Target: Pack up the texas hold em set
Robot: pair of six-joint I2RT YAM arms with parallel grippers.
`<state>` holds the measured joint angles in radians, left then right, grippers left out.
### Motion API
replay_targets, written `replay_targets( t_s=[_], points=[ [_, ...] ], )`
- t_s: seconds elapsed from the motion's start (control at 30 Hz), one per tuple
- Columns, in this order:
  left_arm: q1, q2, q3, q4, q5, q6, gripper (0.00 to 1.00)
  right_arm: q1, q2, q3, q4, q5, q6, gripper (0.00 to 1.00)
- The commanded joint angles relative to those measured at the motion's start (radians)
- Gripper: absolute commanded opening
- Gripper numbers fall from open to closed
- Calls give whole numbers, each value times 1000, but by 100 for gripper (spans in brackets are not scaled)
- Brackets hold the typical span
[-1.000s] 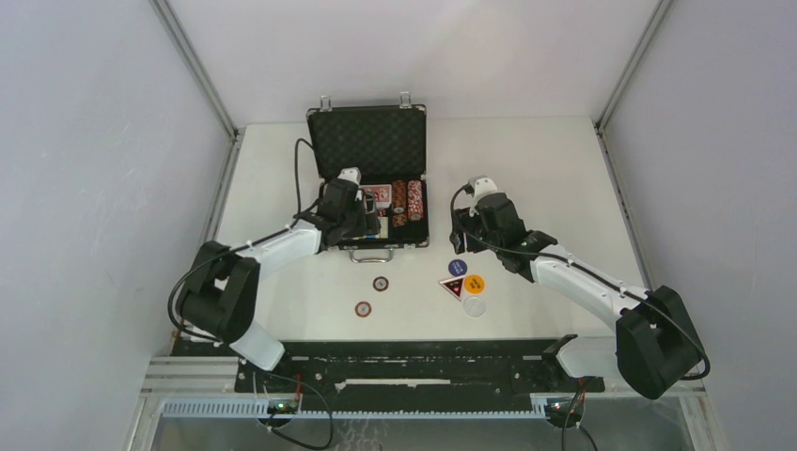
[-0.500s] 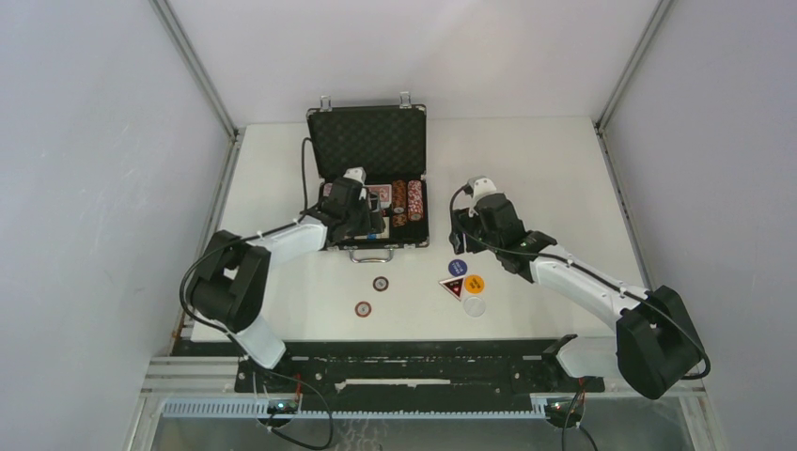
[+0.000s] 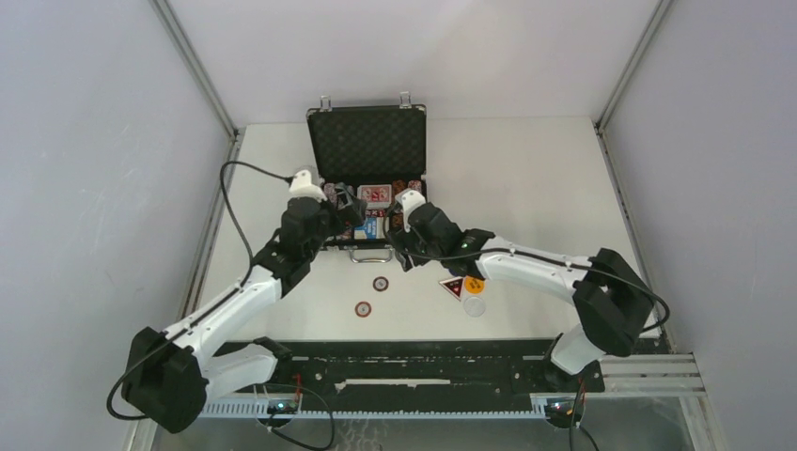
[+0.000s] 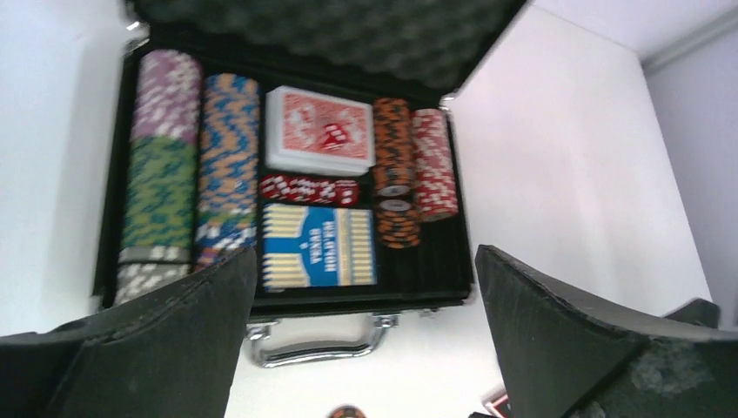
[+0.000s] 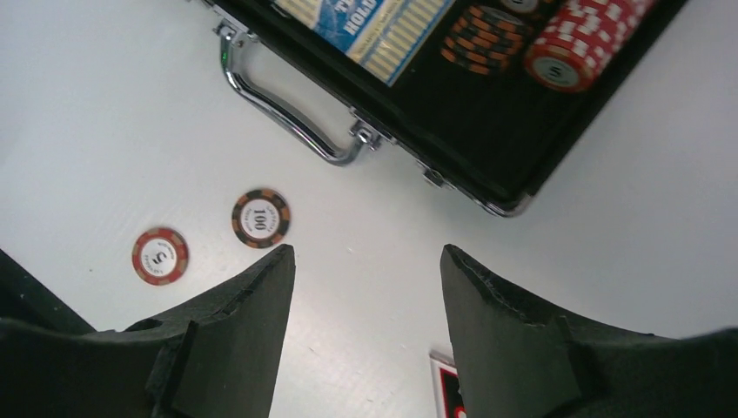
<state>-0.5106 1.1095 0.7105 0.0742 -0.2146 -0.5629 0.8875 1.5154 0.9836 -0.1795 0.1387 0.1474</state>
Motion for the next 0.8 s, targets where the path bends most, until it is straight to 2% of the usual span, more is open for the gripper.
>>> replay_targets(
  t_s=[0.0,0.23,0.43,0.5,0.57,0.67,0.77],
  points=[
    [92,-42,-106,-39,-64,-103,100,28,77,105,-4,-64,36,71],
    [157,-119,-266,52,99,-156,87,122,241,242,-60,-25,23,71],
    [265,-87,-390,175,312,-252,57,167,318,286,-46,-22,44,71],
    [291,-71,-429,230,369,-285,51,170,331,286,-43,-25,54,71],
    [301,-61,-450,258,397,-300,52,173,345,286,-45,-29,55,71],
    [303,-53,-470,288,427,-316,69,178,361,287,-51,-30,55,71],
    [309,-41,-494,332,477,-352,79,184,372,290,-65,-21,59,71]
  ],
)
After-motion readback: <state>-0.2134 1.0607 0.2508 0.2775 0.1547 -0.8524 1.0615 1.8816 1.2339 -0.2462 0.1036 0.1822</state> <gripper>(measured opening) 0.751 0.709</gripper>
